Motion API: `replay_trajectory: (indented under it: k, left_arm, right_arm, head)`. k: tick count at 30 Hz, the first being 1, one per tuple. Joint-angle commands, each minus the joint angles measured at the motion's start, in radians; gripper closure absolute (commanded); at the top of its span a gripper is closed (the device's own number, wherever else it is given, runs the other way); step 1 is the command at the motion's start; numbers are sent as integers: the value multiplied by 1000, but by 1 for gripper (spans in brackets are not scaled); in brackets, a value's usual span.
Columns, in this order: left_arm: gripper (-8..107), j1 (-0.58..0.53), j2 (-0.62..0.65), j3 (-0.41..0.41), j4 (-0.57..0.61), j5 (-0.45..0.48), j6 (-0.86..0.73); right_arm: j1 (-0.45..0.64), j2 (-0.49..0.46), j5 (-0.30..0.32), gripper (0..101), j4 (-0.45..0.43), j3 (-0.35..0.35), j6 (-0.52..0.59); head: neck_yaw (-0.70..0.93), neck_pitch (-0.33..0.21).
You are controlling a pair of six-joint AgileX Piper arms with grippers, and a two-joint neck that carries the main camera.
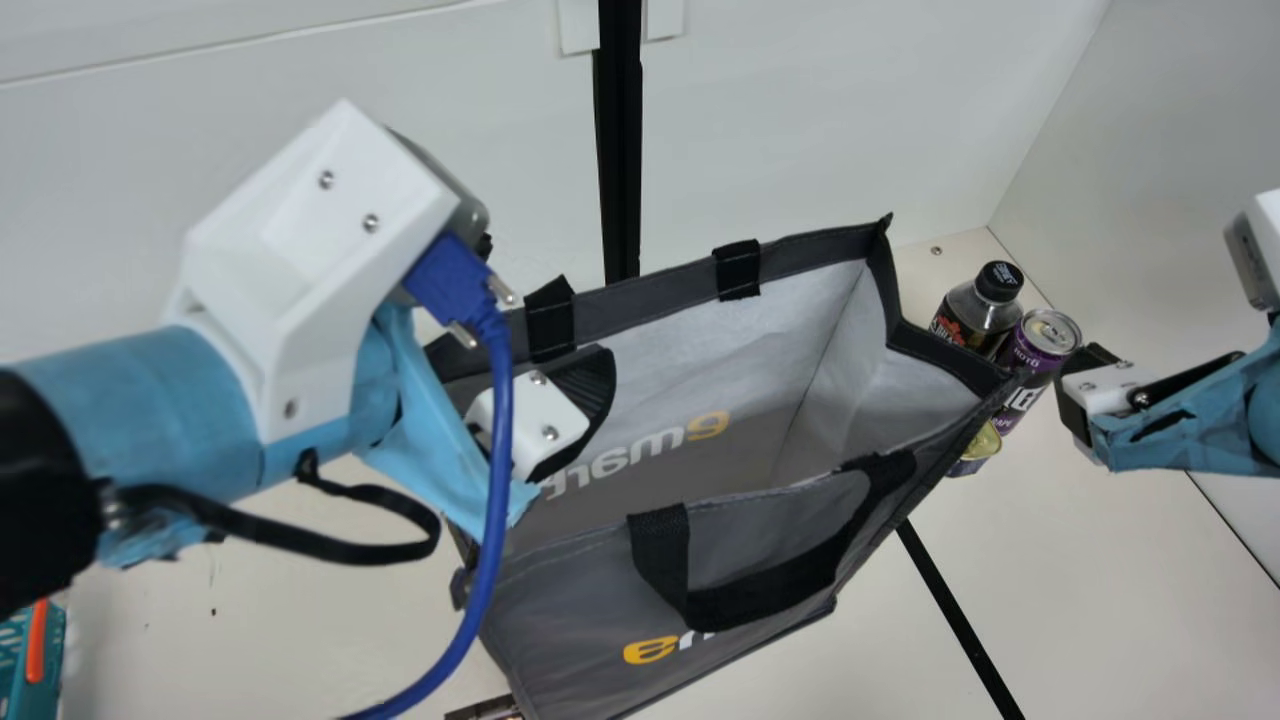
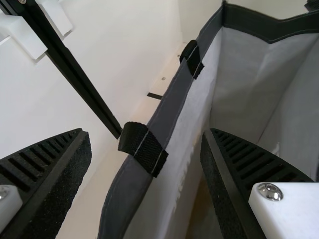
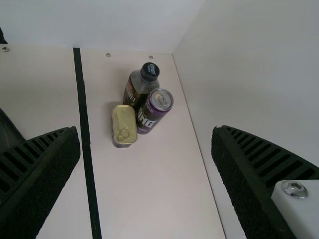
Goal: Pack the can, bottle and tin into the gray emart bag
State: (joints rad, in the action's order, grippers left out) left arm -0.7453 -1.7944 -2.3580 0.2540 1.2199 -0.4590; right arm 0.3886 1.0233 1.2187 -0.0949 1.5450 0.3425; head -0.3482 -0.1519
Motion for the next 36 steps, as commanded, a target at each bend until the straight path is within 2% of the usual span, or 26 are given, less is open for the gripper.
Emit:
replay_trajectory:
  k: [1, 15, 27, 36]
  left_arm:
    - [9, 6, -16, -12, 7, 0, -7]
    - [9, 36, -115, -76, 31, 0, -44]
    - [9, 19, -161, -74, 22, 0, -79]
    - [69, 11, -167, -61, 5, 0, -90]
  right_arm:
    - [0, 0, 0, 10, 0, 0, 0]
    - [0, 0, 0, 10, 0, 0, 0]
    - [0, 0, 0, 10, 0, 0, 0]
    - [0, 0, 0, 10, 0, 0, 0]
  head:
    - [-1, -23]
    - [-1, -23]
    - [-1, -23]
    - [-1, -23]
